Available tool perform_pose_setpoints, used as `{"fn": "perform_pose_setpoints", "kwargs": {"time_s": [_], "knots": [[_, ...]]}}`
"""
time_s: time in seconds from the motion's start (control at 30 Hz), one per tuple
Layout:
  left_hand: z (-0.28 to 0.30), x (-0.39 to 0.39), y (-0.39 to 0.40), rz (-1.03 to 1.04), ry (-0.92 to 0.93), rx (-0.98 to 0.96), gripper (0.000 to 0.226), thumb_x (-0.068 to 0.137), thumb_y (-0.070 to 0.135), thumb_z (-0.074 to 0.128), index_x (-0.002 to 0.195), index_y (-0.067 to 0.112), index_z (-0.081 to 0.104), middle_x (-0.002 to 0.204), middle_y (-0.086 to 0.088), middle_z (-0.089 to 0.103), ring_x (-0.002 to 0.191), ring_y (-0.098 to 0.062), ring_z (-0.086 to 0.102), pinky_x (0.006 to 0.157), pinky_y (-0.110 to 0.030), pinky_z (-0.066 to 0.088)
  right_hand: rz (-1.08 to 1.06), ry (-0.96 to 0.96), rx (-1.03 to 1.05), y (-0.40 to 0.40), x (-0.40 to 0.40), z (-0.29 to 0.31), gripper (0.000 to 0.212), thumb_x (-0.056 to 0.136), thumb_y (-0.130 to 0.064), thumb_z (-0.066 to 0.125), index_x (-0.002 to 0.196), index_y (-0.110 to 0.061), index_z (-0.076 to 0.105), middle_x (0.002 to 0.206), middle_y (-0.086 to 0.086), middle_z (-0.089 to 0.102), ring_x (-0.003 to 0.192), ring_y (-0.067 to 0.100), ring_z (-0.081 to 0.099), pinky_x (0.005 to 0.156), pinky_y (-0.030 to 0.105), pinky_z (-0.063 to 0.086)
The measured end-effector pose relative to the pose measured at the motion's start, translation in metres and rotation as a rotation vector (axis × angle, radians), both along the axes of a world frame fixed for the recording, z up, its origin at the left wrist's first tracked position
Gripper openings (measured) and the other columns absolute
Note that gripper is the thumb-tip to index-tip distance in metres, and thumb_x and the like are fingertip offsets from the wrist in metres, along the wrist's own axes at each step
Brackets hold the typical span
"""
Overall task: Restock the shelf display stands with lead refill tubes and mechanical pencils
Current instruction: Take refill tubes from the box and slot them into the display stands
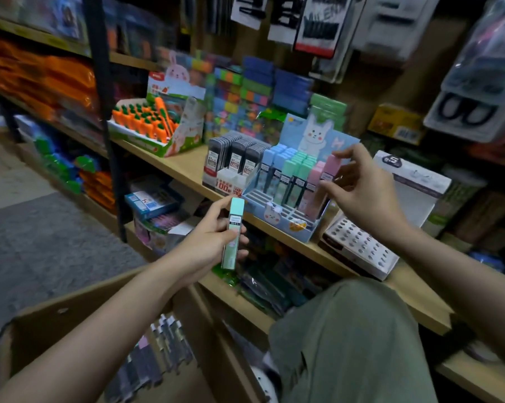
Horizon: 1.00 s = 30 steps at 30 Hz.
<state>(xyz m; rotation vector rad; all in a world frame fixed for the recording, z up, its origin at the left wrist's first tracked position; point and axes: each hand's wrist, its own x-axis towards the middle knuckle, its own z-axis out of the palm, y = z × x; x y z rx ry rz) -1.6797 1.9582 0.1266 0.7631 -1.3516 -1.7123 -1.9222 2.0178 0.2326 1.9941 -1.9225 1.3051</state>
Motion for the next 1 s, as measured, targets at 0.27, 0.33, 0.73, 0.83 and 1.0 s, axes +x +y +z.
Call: {"fn": "perform_pose_setpoints", "kwargs": {"time_s": [0.27,0.33,0.73,0.83,1.0], "knots": [[0.005,0.005,-0.005,-0.007,0.081,0.014,0.061,0.097,-0.005,0.047,0.133,0.045,0.045,0.107,-0.013,0.058,0.089,-0.02,0.065,0.079,-0.039,0.058,-0.064,0.129,-0.084,-0.021,-0.003,-0.031,0.034,0.083,-0.013,0.075,0.109,-0.025,0.055,0.096,-0.006,0.062,0.079,0.007,0.061,0.073,0.02,0.052],[0.004,0.006,-0.006,0.005,0.09,0.011,0.06,0.097,-0.004,0.047,0.131,0.045,0.046,0.108,-0.013,0.059,0.091,-0.02,0.066,0.078,-0.037,0.058,-0.064,0.152,-0.084,-0.026,-0.004,-0.036,0.036,0.082,-0.012,0.076,0.11,-0.022,0.057,0.096,-0.004,0.061,0.078,0.007,0.058,0.072,0.005,0.043],[-0.006,0.009,-0.008,0.05,0.036,-0.061,0.039,0.095,0.002,0.055,0.119,0.032,0.051,0.104,0.0,0.074,0.099,-0.015,0.069,0.088,-0.032,0.054,-0.149,0.104,-0.115,-0.04,0.004,-0.048,0.038,0.078,-0.01,0.079,0.112,-0.017,0.063,0.102,0.0,0.065,0.08,0.014,0.059,0.078,0.029,0.053],[-0.008,0.006,-0.008,0.054,-0.011,-0.078,0.031,0.094,0.007,0.059,0.122,0.02,0.055,0.106,0.003,0.073,0.099,-0.013,0.069,0.083,-0.028,0.054,-0.173,0.104,-0.071,-0.044,0.005,-0.051,0.038,0.079,-0.011,0.077,0.114,-0.017,0.063,0.105,0.004,0.066,0.089,0.02,0.062,0.085,0.042,0.055],[-0.008,0.001,-0.005,0.059,-0.014,-0.079,0.031,0.093,0.007,0.06,0.121,0.02,0.057,0.105,0.001,0.074,0.099,-0.012,0.069,0.077,-0.023,0.055,-0.176,0.145,-0.034,-0.042,0.005,-0.047,0.038,0.082,-0.015,0.075,0.118,-0.019,0.061,0.104,0.006,0.069,0.092,0.023,0.065,0.086,0.043,0.055]]}}
